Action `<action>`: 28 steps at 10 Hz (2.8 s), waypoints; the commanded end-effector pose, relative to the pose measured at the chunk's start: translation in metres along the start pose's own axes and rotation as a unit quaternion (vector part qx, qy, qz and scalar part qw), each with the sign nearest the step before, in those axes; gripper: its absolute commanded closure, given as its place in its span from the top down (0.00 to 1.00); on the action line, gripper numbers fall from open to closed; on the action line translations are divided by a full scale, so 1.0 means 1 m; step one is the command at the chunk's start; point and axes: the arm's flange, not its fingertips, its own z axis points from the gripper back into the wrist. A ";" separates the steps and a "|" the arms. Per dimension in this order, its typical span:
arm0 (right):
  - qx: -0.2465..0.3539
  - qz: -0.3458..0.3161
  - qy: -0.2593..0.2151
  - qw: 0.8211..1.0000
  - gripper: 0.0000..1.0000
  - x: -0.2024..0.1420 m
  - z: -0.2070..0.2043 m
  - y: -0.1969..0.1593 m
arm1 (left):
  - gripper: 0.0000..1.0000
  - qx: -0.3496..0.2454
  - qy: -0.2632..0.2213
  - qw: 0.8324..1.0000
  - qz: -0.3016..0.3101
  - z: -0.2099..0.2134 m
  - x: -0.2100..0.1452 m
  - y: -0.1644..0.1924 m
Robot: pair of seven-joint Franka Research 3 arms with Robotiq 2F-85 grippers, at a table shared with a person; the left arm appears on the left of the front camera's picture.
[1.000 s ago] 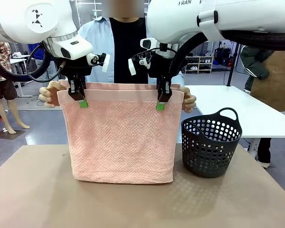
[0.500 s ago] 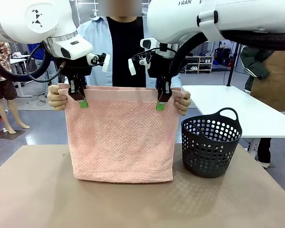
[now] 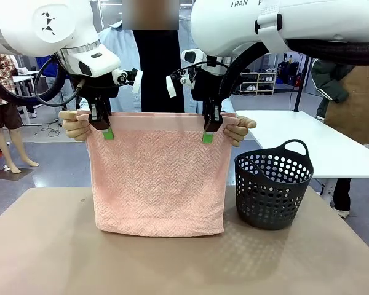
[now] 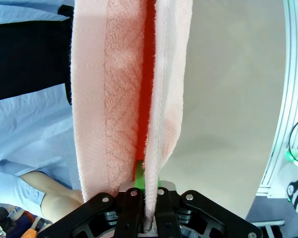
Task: Fold the towel.
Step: Release the end of the 100 cm Hotel Towel you were holding and grab the top end of the folded side.
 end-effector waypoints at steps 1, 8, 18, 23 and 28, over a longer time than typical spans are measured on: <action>-0.002 0.000 0.000 1.000 0.00 0.000 0.001 0.001 | 0.00 0.001 0.000 1.000 -0.004 0.000 -0.002 0.001; -0.002 -0.015 -0.014 1.000 0.74 -0.005 0.009 0.004 | 0.65 0.011 -0.011 1.000 -0.001 0.020 -0.003 -0.004; -0.050 0.006 -0.018 0.999 1.00 -0.006 0.066 -0.010 | 1.00 0.071 -0.027 0.996 -0.035 0.060 0.023 0.022; -0.021 -0.011 -0.017 1.000 1.00 0.000 0.041 -0.041 | 1.00 0.034 -0.008 0.999 -0.020 0.028 0.012 0.040; 0.005 -0.027 0.000 1.000 0.34 0.001 0.016 -0.040 | 0.00 0.017 0.004 1.000 -0.004 0.005 -0.001 0.044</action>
